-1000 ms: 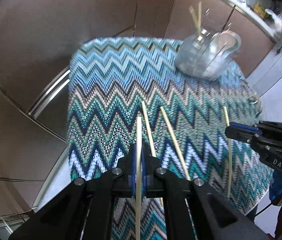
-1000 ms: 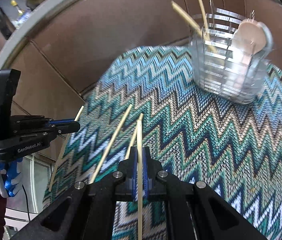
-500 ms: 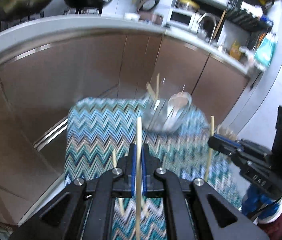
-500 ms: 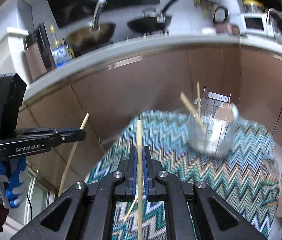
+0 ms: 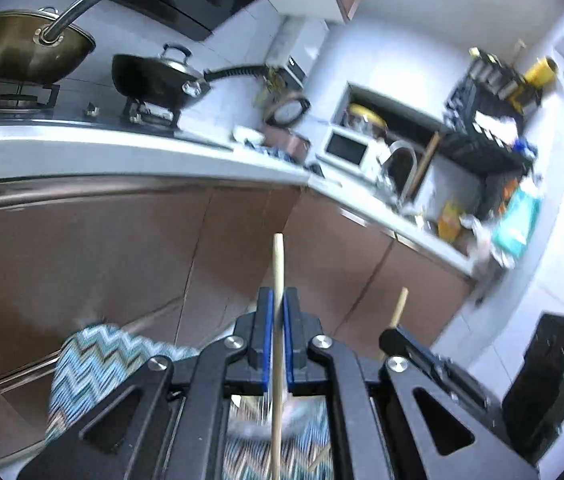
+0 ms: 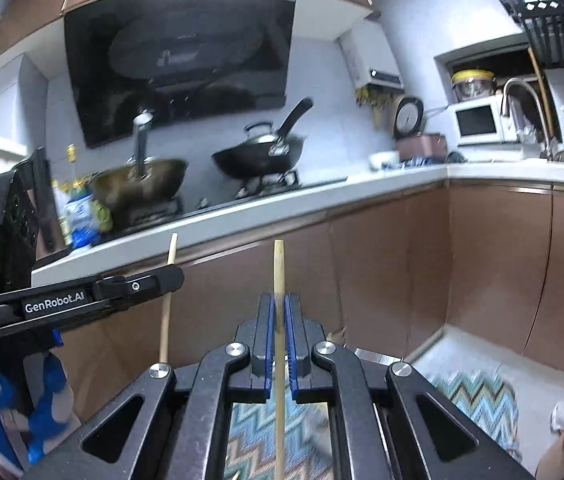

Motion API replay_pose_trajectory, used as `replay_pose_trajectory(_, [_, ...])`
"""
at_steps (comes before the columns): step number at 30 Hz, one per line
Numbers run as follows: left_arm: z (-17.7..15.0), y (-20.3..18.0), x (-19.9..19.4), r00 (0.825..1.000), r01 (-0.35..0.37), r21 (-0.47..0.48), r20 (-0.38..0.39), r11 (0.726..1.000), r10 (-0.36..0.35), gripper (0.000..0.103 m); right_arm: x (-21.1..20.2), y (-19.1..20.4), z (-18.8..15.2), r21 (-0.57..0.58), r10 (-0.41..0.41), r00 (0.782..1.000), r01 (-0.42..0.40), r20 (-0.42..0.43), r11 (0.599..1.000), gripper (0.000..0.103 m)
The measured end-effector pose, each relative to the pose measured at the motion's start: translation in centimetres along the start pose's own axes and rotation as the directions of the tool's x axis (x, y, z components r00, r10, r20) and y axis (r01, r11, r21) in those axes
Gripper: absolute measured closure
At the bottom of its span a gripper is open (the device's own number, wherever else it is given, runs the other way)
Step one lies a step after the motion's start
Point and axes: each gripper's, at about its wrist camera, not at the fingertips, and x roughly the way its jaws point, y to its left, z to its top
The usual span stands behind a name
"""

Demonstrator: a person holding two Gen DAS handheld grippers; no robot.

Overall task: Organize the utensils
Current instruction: 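Lift both chopsticks and carry them over the clear holder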

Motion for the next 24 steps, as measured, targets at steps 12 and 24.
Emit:
replay_pose_trajectory(12, [-2.3, 1.8, 10.2, 0.982, -0.082, -0.054, 0.164, 0.995, 0.090, 0.099, 7.0, -3.9, -2.3, -0.028, -0.063, 0.996, 0.065, 0.064, 0.998, 0.097])
replay_pose_trajectory(24, [-5.9, 2.0, 14.0, 0.972, -0.121, -0.047, 0.198, 0.992, 0.128, 0.099, 8.6, -5.2, -6.0, -0.054, -0.121, 0.992, 0.123, 0.037, 0.991, 0.097])
